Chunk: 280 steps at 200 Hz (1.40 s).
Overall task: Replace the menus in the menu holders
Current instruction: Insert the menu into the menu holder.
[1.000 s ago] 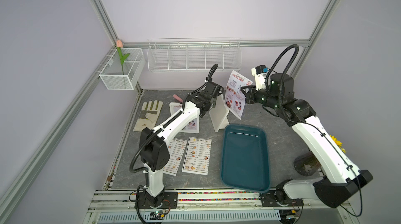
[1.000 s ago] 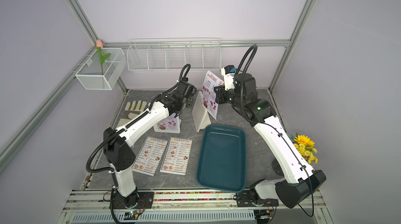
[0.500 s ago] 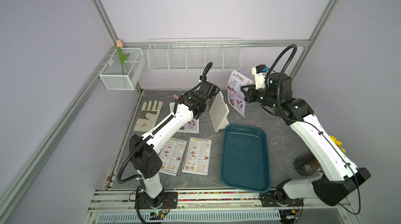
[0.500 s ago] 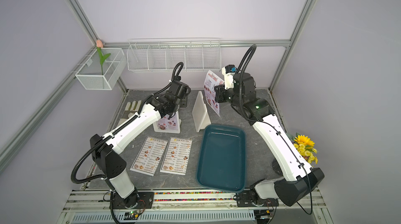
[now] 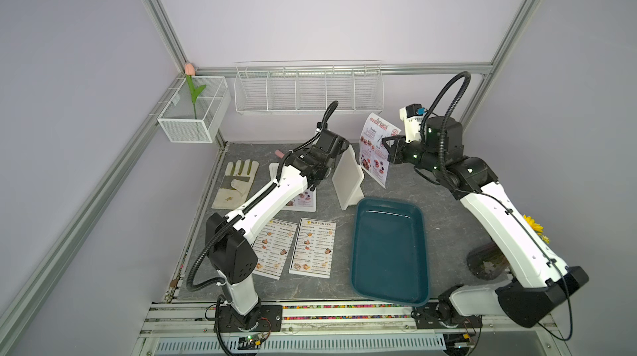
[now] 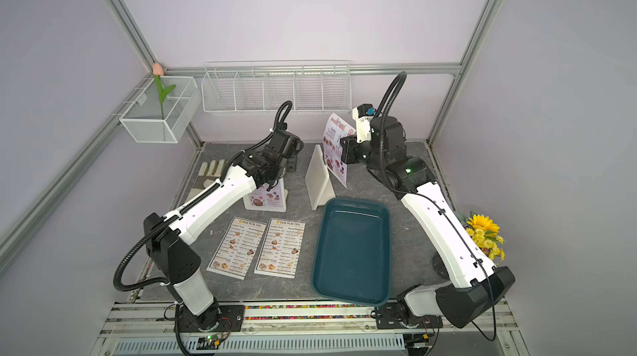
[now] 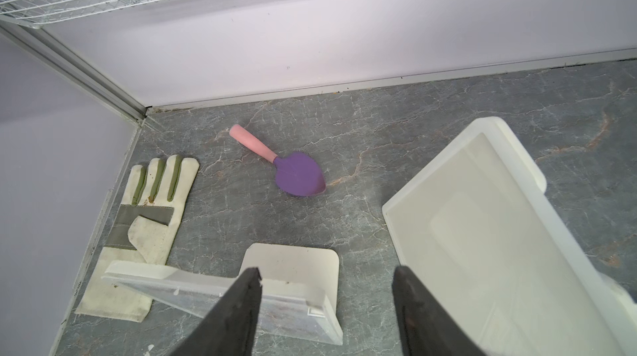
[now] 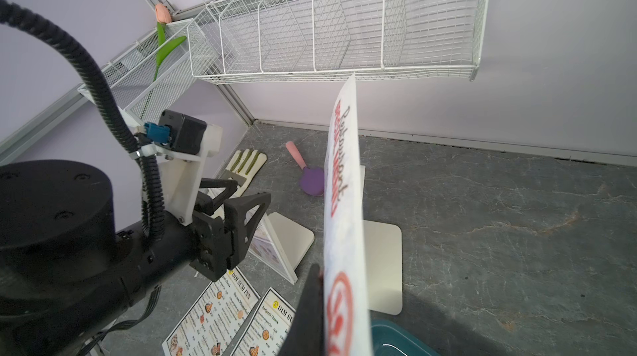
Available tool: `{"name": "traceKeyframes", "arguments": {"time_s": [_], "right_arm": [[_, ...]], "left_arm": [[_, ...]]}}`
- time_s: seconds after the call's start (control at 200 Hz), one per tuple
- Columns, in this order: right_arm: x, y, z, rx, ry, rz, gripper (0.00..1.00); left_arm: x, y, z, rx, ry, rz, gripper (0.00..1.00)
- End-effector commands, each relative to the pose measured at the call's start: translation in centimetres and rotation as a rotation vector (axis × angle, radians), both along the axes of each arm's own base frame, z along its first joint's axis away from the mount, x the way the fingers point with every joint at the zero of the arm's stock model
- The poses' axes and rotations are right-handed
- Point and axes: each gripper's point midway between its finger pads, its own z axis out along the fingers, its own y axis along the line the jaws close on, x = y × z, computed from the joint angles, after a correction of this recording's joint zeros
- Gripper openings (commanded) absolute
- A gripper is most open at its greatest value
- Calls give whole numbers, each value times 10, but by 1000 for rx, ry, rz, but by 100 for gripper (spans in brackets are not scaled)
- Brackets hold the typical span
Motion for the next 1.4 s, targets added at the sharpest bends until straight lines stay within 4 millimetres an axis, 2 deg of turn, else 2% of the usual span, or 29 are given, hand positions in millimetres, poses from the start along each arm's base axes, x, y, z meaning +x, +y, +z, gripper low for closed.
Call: {"name": "traceKeyframes", "arguments": {"time_s": [0.0, 0.15, 0.455, 0.875, 1.13, 1.395], "right_arm": [[-7, 2, 6, 36, -11, 13, 6], [-8, 1, 5, 40, -10, 9, 6], [-14, 2, 22, 94, -36, 20, 6], [-16, 6, 10, 137, 10, 30, 6], [-14, 2, 7, 122, 9, 8, 6], [-17, -4, 23, 119, -37, -8, 6]], "left_arm": [[-2, 5, 5, -5, -13, 28, 63], [-1, 4, 4, -4, -12, 26, 63], [-2, 5, 4, -5, -13, 30, 63], [-1, 4, 1, -2, -10, 30, 63], [-2, 5, 4, -4, -15, 31, 63], [-1, 5, 2, -1, -13, 30, 63]]}}
